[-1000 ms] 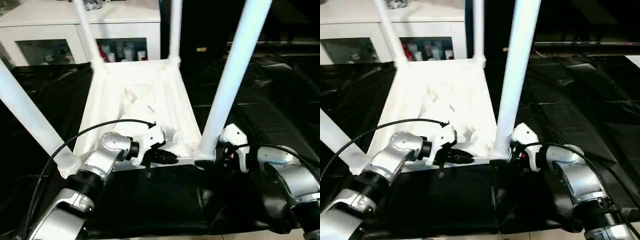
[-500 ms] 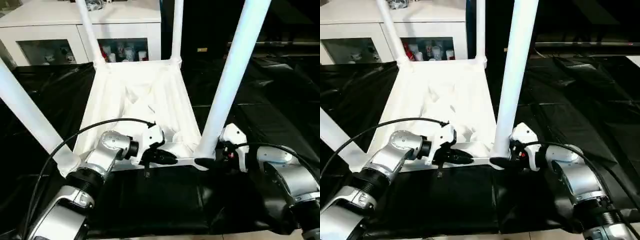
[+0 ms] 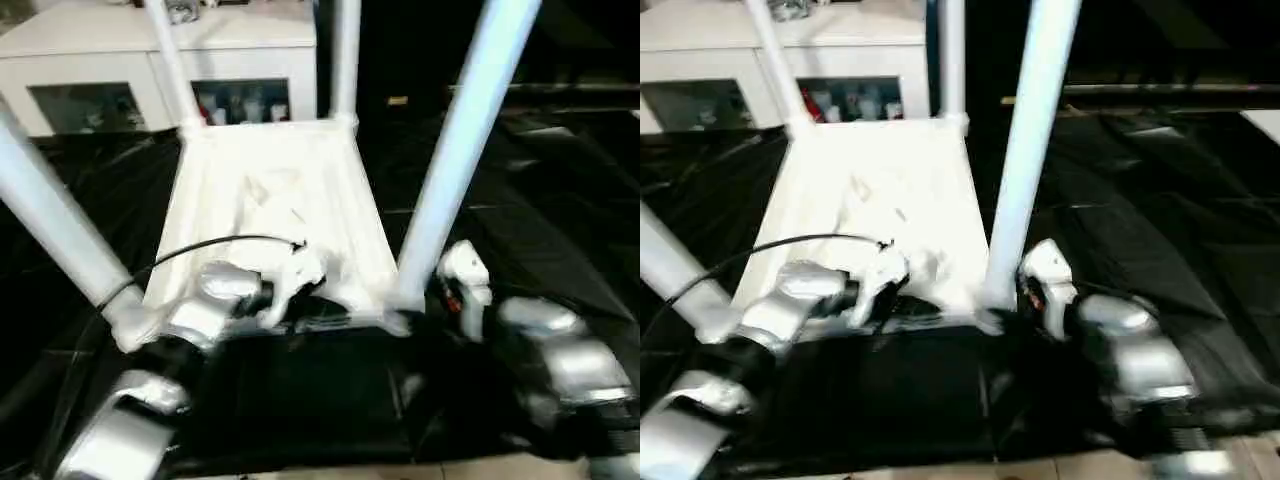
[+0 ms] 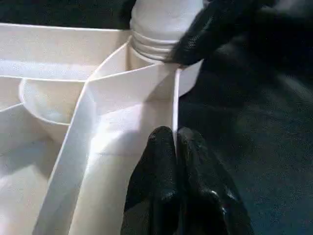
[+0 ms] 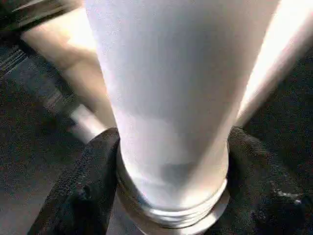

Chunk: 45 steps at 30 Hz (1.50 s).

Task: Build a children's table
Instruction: Rotate leg to tighten

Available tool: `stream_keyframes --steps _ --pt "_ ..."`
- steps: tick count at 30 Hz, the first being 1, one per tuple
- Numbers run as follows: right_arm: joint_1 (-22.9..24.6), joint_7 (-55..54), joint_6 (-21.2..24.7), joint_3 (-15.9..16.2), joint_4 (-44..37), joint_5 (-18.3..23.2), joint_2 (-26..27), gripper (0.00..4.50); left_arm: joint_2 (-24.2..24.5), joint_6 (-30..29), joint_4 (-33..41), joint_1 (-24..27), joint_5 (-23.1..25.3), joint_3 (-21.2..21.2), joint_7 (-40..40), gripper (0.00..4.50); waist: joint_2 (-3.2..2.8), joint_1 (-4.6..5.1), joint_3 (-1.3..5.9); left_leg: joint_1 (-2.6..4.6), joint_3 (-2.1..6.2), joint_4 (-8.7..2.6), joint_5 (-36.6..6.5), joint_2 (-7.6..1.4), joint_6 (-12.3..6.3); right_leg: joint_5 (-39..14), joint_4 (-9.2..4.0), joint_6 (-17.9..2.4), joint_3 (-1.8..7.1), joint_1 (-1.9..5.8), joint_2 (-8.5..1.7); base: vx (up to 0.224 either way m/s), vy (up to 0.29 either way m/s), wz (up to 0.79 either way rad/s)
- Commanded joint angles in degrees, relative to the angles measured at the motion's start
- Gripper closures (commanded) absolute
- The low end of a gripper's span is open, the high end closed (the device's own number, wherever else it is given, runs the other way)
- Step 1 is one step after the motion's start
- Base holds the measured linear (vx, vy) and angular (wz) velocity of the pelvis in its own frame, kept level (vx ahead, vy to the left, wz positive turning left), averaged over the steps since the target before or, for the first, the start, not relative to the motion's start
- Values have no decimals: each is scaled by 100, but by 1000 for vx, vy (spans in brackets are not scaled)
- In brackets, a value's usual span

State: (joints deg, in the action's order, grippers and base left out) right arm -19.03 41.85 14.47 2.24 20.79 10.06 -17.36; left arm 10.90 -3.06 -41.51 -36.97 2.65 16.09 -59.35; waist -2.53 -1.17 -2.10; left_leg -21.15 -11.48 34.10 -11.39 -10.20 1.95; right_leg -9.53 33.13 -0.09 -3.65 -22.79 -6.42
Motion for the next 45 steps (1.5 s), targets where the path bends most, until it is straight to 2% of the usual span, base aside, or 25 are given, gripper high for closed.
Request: stream_keyframes --steps 1,4,5,7,9,10,11,13,14,16,17,18,20,21,22,25,27,29,32,33,36,38,45 --pt "-185 -1609 202 -275 573 -200 526 176 -454 -515 -104 -13 319 195 886 450 39 73 256 72 188 -521 -2010 -258 146 -2490 -464 -1024 146 191 -220 0 0 0" --pt "-265 -2216 216 -340 694 -337 817 176 -718 -847 -13 -18 381 234 1222 450 44 145 249 98 197 -518 -2279 -234 147 -2861 -539 -839 136 154 -210 0 0 0" --pt "-310 -2404 187 -275 699 -438 951 176 -878 -952 28 -23 399 275 1341 450 65 164 251 86 202 -522 -2338 -230 117 -2920 -561 -789 131 150 -207 0 0 0" --pt "-385 -2548 116 -169 701 -553 1139 176 -1068 -985 33 -31 426 361 1443 450 66 178 251 91 196 -510 -2370 -218 68 -2975 -581 -732 136 125 -204 0 0 0" --pt "-418 -2492 8 -99 705 -595 1200 176 -1109 -906 -19 -31 459 401 1438 450 83 198 247 65 206 -516 -2373 -207 18 -3093 -605 -650 121 135 -201 0 0 0" --pt "-432 -2463 -37 -81 699 -596 1226 176 -1106 -885 -58 -30 475 396 1446 450 71 198 252 75 206 -511 -2386 -208 -10 -3112 -610 -629 124 119 -206 0 0 0" --pt "-456 -2364 -143 -107 696 -522 1267 141 -1036 -830 -50 -16 524 383 1459 450 89 201 250 64 211 -516 -2398 -211 -40 -3115 -610 -626 123 118 -206 0 0 0" --pt "-452 -2270 -184 -135 640 -418 1271 100 -964 -895 52 23 518 366 1426 450 74 207 251 49 219 -526 -2399 -220 -48 -3053 -599 -632 124 124 -206 0 0 0" --pt "-430 -2122 -239 -175 535 -307 1231 100 -852 -784 139 65 493 374 1288 450 71 205 258 47 221 -530 -2384 -229 -66 -2954 -591 -676 133 126 -216 0 0 0" --pt "-421 -1808 -256 -129 383 -242 1076 70 -697 -730 233 107 440 378 1068 450 67 211 271 18 221 -535 -2328 -235 -100 -2720 -558 -757 139 145 -210 0 0 0" --pt "-385 -1435 -138 -29 191 -196 885 70 -572 -578 278 136 412 395 858 450 34 214 283 -15 224 -540 -2200 -243 -122 -2425 -515 -842 147 183 -215 0 0 0" --pt "-362 -1246 -59 18 88 -166 794 63 -517 -519 302 151 396 399 758 450 55 201 284 -16 223 -537 -2134 -241 -151 -2282 -516 -864 137 203 -193 0 0 0" --pt "-235 -598 143 213 -284 -90 436 34 -361 -423 380 187 341 399 473 450 47 182 310 -5 170 -500 -1822 -255 -285 -1579 -438 -1144 172 204 -192 0 0 0" --pt "-146 -235 177 336 -487 -67 216 34 -276 -297 415 201 312 407 303 450 62 135 309 -4 160 -483 -1661 -254 -371 -1379 -425 -1200 174 238 -194 0 0 0" --pt "-59 62 178 420 -660 -36 11 34 -197 -218 456 222 258 408 97 450 59 130 312 1 148 -476 -1602 -262 -416 -1295 -412 -1249 183 228 -203 0 0 0" --pt "203 910 228 543 -1102 35 -766 34 117 -124 517 228 147 406 -429 450 42 36 323 -5 143 -455 -1251 -279 -556 -948 -363 -1365 183 263 -216 0 0 0" --pt "308 1303 168 642 -1244 -34 -1163 34 253 -141 503 178 146 421 -589 450 78 -9 327 16 118 -429 -1093 -292 -637 -711 -323 -1481 190 261 -205 0 0 0" --pt "370 1685 240 661 -1374 71 -1424 34 376 -142 550 137 83 456 -914 450 85 -76 324 29 111 -427 -1058 -306 -647 -757 -311 -1509 191 264 -215 0 0 0" --pt "341 1773 263 634 -1363 92 -1451 34 416 -173 603 135 14 478 -1097 450 73 -107 313 29 106 -438 -1116 -311 -599 -905 -312 -1511 190 252 -211 0 0 0" --pt "305 1784 272 625 -1334 110 -1445 34 430 -193 648 147 -28 494 -1211 450 101 -115 314 36 107 -441 -1145 -313 -563 -998 -311 -1502 193 248 -218 0 0 0" --pt "234 1809 299 627 -1287 171 -1435 34 443 -214 700 167 -80 507 -1341 450 111 -116 306 43 108 -449 -1226 -308 -472 -1224 -339 -1448 200 243 -228 0 0 0" --pt "169 1839 342 662 -1231 212 -1424 34 438 -204 719 182 -98 507 -1359 450 100 -119 311 46 111 -446 -1182 -306 -458 -1208 -334 -1432 200 242 -224 0 0 0" --pt "120 1826 255 715 -952 71 -1331 86 417 -179 680 216 -91 496 -1282 450 105 -150 333 29 103 -411 -874 -293 -552 -795 -283 -1514 190 261 -214 0 0 0"
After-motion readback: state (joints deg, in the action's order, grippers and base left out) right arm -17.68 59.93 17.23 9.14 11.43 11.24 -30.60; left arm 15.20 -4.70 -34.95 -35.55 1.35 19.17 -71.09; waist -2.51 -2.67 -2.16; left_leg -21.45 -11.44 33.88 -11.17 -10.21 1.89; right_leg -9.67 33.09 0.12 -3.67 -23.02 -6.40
